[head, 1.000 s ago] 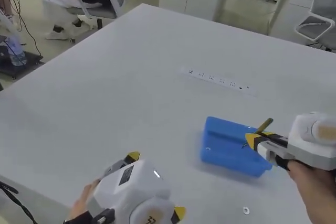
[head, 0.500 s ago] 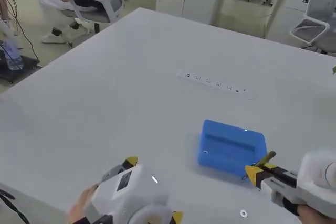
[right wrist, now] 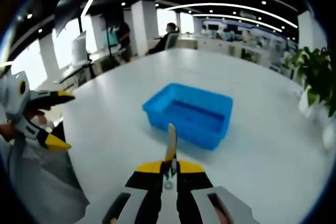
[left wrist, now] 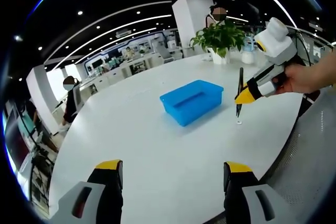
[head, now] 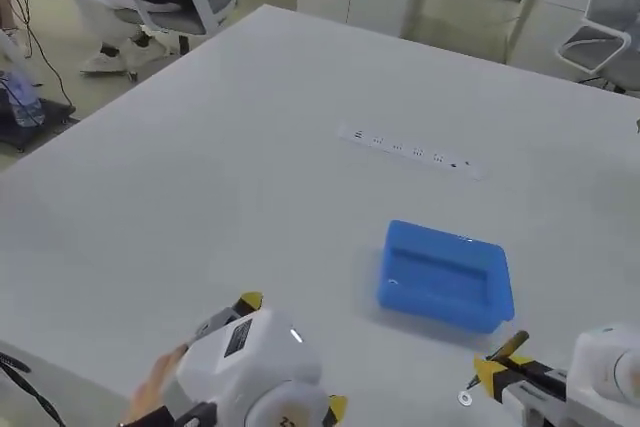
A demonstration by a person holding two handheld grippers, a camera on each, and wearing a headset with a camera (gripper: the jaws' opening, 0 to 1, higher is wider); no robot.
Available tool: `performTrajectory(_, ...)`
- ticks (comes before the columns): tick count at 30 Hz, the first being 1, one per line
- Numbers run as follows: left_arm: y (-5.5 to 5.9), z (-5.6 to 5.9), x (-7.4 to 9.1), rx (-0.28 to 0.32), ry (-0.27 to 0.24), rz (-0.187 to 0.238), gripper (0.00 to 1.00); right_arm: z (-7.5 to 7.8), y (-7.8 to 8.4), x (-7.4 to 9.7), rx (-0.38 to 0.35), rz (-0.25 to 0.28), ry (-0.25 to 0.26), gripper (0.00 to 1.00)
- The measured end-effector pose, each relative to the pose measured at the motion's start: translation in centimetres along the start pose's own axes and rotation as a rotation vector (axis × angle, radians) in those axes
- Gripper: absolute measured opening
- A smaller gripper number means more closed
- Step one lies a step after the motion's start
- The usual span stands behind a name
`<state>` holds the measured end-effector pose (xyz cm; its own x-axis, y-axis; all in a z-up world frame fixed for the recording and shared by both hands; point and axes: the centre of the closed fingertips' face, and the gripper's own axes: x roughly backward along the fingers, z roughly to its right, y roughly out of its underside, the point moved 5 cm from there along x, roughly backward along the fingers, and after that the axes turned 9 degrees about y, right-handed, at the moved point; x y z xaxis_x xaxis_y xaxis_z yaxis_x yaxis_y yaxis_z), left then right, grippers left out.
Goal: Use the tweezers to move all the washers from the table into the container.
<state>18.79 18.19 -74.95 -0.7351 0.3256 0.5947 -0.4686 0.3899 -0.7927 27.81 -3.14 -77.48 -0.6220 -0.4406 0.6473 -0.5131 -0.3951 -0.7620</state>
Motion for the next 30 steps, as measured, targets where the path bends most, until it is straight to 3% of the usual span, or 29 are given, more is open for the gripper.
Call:
performTrajectory(8, 0.1, 0.0, 0.0, -0.002, -0.003, -0.007, 0.79, 0.4, 1.1, -0.7, 0.001, -0.038, 0.002, 0.06)
performTrajectory(19, 0.1, 0.0, 0.0, -0.004, -0.007, -0.008, 0.79, 0.3, 1.5, -0.4, -0.037, -0.016, 0.015, 0.05)
performTrajectory(25, 0.1, 0.0, 0.0, -0.003, -0.006, -0.006, 0.79, 0.0, 1.8, -0.2, 0.013, -0.006, 0.032, 0.05)
performTrajectory(30, 0.1, -0.1, 0.0, 0.001, -0.007, -0.003, 0.78, 0.4, 1.6, -0.3, -0.027, -0.018, 0.037, 0.05)
